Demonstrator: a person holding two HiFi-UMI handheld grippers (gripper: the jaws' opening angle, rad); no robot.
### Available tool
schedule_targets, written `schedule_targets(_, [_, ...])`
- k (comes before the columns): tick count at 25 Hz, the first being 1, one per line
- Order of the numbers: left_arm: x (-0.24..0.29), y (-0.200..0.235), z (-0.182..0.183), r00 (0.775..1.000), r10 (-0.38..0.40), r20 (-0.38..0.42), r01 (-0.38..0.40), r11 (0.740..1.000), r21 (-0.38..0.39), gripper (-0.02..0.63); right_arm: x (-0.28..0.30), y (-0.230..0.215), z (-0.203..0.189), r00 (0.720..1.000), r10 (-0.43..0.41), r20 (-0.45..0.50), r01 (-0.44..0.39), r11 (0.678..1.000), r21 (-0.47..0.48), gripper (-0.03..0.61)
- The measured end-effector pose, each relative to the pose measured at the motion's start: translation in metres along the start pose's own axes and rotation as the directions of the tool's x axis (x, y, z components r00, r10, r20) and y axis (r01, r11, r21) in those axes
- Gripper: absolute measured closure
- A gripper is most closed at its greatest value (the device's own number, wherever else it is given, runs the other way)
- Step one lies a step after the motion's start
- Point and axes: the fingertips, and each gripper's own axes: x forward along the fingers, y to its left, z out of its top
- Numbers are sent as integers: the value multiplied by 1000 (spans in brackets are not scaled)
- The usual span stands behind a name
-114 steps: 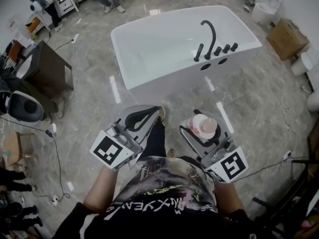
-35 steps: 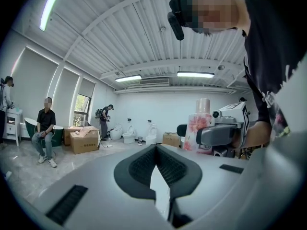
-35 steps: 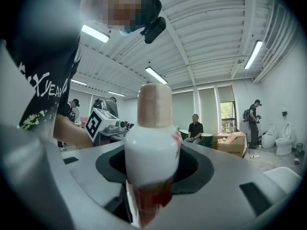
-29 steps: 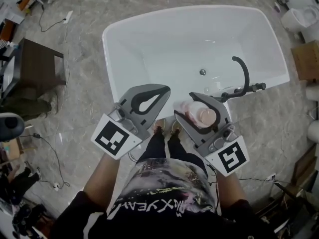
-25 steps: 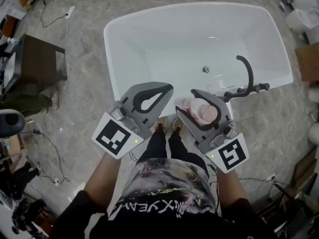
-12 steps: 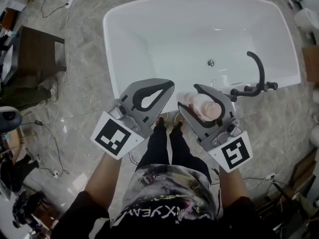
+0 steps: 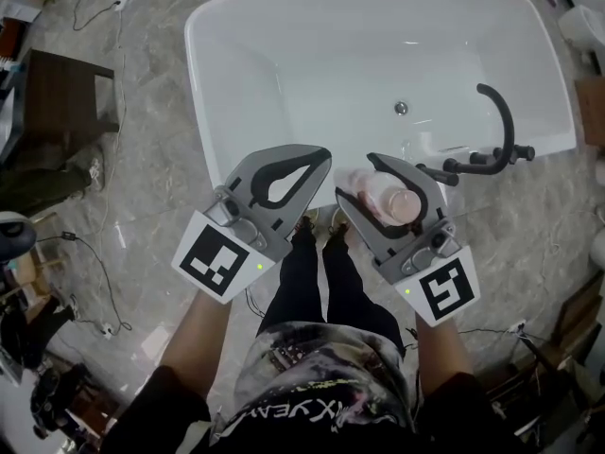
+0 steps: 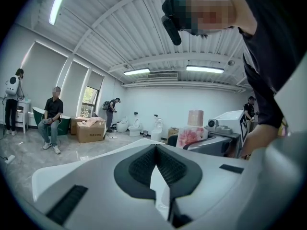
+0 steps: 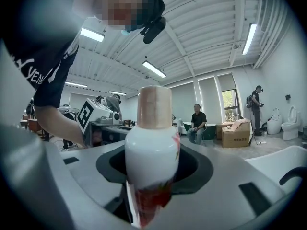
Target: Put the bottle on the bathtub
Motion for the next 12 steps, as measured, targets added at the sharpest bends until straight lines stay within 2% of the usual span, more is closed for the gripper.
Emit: schedule_targets(12, [12,4,-46,1000,-17,-3,17,999,-33,603,9,-11,-40,999,-42,-11,42,999,-14,370])
